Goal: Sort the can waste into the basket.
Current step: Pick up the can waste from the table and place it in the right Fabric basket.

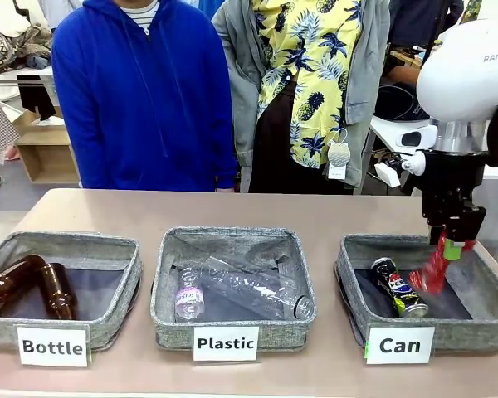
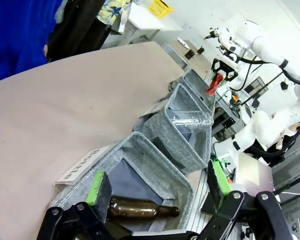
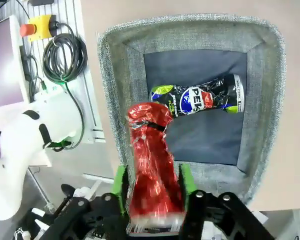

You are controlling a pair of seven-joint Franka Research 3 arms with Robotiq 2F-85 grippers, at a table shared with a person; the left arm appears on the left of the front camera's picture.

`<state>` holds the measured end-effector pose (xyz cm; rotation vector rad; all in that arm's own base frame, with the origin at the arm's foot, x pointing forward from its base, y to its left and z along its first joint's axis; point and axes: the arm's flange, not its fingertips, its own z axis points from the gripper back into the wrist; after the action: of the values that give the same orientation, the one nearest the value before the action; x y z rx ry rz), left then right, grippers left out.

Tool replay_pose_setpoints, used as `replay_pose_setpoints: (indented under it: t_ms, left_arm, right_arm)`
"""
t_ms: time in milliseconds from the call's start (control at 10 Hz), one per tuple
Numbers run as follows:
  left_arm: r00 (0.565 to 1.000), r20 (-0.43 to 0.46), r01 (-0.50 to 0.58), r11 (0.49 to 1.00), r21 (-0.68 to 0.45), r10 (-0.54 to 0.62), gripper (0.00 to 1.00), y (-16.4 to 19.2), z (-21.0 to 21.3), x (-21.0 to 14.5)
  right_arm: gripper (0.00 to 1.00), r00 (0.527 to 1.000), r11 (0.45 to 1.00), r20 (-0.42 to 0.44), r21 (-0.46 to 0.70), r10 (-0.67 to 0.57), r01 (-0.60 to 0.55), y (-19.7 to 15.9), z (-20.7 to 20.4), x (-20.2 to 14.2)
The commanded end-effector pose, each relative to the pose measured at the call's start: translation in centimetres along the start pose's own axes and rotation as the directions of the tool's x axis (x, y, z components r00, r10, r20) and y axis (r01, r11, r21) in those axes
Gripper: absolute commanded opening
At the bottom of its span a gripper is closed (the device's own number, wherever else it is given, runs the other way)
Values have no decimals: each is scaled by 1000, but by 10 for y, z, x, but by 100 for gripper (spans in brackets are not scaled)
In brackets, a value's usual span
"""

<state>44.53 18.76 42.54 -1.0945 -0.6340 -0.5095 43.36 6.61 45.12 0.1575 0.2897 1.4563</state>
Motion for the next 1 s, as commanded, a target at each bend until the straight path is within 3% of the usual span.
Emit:
replay_pose_setpoints:
  t_ms: [0, 200, 300, 400, 500, 600, 700, 800, 900]
  left_arm:
    - [1000, 1, 19, 1000, 7, -19, 100, -3, 0, -2]
    - [1000, 1, 19, 1000, 7, -19, 100, -3, 0, -2]
    - [1000, 1, 19, 1000, 7, -19, 100, -3, 0, -2]
    - [1000, 1, 19, 1000, 7, -19, 100, -3, 0, -2]
    - [1000, 1, 19, 1000, 7, -19, 100, -3, 0, -2]
    - [1000, 1, 19, 1000, 7, -19, 100, -3, 0, -2]
    - [1000, 1, 19, 1000, 7, -19, 100, -3, 0, -2]
    - [1000, 1, 19, 1000, 7, -19, 100, -3, 0, -2]
    - [1000, 1, 19, 1000, 7, -19, 100, -3, 0, -2]
  right_arm:
    - [100, 1000, 1000, 11, -9, -4, 4, 2, -3, 1]
    - [100, 998, 999, 58, 7, -35, 34, 2, -1, 2]
    - [100, 975, 991, 192, 98, -109, 92, 1, 6, 5]
    - [100, 876, 949, 401, 268, -267, 166, 1, 15, 8]
    - [100, 606, 827, 584, 505, -539, 249, -1, 21, 4]
    - [100, 399, 761, 666, 633, -630, 143, -1, 25, -1]
    - [100, 43, 637, 637, 770, -769, -18, -6, 31, -2]
    - [100, -176, 536, 510, 828, -842, -162, -13, 24, -6]
    - [100, -311, 525, 448, 818, -838, -236, -18, 16, -15]
